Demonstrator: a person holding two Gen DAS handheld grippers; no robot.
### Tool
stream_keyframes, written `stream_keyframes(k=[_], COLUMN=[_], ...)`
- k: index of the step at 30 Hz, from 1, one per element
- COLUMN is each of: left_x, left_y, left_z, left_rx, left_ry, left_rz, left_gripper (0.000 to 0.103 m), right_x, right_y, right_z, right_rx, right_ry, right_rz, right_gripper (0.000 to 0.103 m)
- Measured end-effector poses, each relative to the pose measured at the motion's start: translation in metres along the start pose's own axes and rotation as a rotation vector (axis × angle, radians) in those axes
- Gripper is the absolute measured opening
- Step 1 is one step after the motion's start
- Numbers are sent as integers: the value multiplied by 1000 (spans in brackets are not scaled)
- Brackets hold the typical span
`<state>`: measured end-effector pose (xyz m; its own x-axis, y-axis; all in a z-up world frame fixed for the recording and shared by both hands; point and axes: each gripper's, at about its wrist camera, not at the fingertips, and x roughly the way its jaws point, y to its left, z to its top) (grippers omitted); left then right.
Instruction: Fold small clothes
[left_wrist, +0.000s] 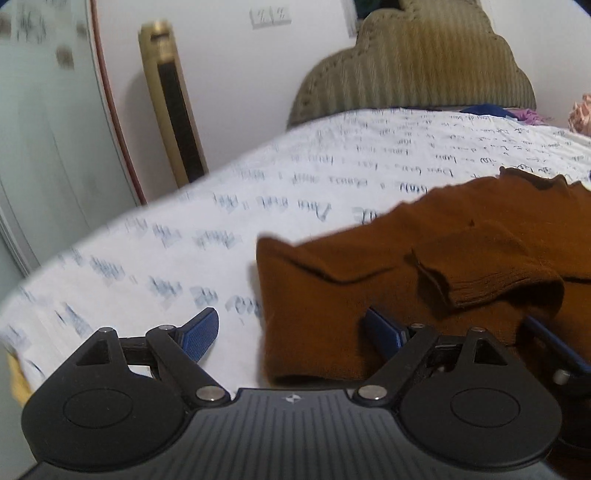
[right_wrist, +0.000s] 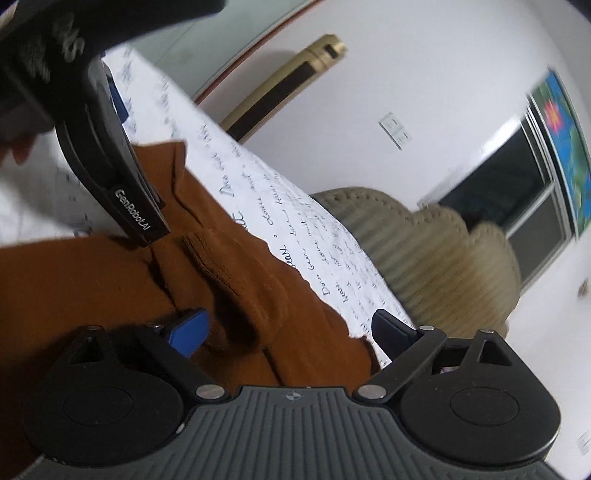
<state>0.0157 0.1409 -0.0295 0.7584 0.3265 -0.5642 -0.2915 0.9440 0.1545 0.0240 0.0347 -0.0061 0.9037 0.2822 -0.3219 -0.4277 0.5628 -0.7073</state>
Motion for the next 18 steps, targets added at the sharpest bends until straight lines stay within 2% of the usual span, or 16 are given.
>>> stream_keyframes(k=[3, 6, 7, 9, 11, 13, 14, 17, 18], left_x=[13, 19, 18, 16, 17, 19, 20, 21, 21], left_y=[14, 15, 13, 10, 11, 13, 15, 15, 15], left_z=[-3, -6, -8, -9, -8, -7, -7, -8, -8], left_rx=[-64, -72, -60, -44, -48, -65, -75, -83, -82], left_ry=[30, 30, 22, 12, 14, 20, 24, 25, 25], left_rz=[-48, -61, -56, -47, -50, -62, -67, -70, -69], left_gripper=[87, 88, 88, 88, 88, 88, 88, 89, 89], right_x=[12, 27, 34, 40, 39, 36, 36, 42, 47], right_y=[6, 6, 4, -13, -42, -77, -91, -121, -127], right_z=[9, 19, 21, 17, 3, -24, -37, -70, -78], right_rx=[-20, 31, 66, 202, 405, 653, 755, 980, 1043], right_ry=[-9, -8, 8, 64, 113, 167, 183, 191, 186], right_rz=[-21, -74, -99, -165, -180, -122, -65, 169, 248], right_gripper=[92, 102, 102, 102, 102, 102, 101, 98, 94])
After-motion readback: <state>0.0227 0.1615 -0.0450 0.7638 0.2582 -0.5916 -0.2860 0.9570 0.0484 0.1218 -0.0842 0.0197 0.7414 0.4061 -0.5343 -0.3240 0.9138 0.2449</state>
